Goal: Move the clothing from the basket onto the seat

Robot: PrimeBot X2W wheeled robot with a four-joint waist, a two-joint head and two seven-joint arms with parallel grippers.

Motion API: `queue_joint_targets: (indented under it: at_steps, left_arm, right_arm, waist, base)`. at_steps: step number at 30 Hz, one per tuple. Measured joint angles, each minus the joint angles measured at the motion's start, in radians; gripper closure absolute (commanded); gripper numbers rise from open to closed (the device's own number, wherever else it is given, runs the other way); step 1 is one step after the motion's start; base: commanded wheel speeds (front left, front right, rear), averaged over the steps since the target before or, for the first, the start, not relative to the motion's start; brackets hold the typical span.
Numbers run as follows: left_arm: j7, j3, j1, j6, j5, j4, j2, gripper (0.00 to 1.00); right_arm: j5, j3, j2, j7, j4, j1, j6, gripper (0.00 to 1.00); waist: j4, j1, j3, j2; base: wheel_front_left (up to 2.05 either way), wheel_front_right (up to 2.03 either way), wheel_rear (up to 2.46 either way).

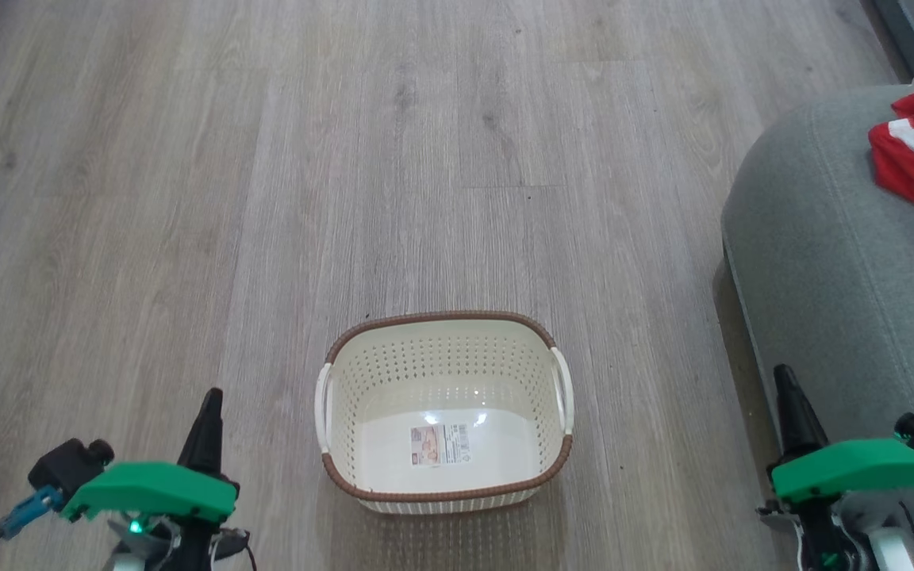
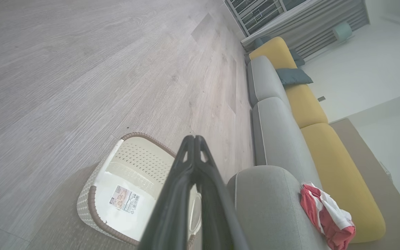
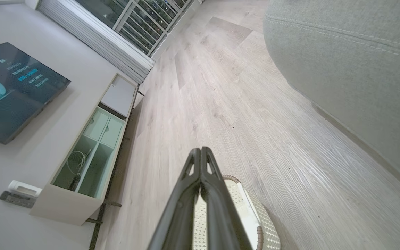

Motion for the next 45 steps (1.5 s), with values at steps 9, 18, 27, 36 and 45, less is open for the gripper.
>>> queue_joint_targets:
  at_steps: [9,18,27,36,45]
  left_arm:
    - [0.018,0.007,0.0,-0.001,-0.086,-0.017,0.0,1.0]
    - [0.044,0.012,0.0,-0.001,-0.184,-0.033,0.0,1.0]
    - [0.071,0.022,0.0,-0.002,-0.28,-0.053,0.0,1.0]
    - [0.096,0.033,0.001,-0.009,-0.376,-0.068,0.0,1.0]
    - [0.122,0.04,0.001,-0.009,-0.472,-0.086,0.0,1.0]
  right_arm:
    - [0.096,-0.004,0.0,0.023,-0.007,0.0,0.0,1.0]
    - [0.207,-0.011,0.0,0.05,-0.018,-0.001,0.0,1.0]
    - [0.32,-0.016,0.0,0.073,-0.025,-0.002,0.0,1.0]
    - [0.43,-0.02,0.0,0.1,-0.037,-0.002,0.0,1.0]
    - [0.539,-0.024,0.0,0.125,-0.045,-0.003,0.0,1.0]
  waist:
    - [-0.002,0.0,-0.002,0.0]
    - [-0.004,0.0,-0.004,0.0]
    - [-0.006,0.0,-0.006,0.0]
    - [-0.008,0.0,-0.009,0.0]
    - [-0.01,0.0,-0.011,0.0]
  base:
    - [0.0,0.0,0.0]
    - [0.0,0.0,0.0]
    - [0.0,0.0,0.0]
    - [0.0,0.0,0.0]
    - [0.0,0.0,0.0]
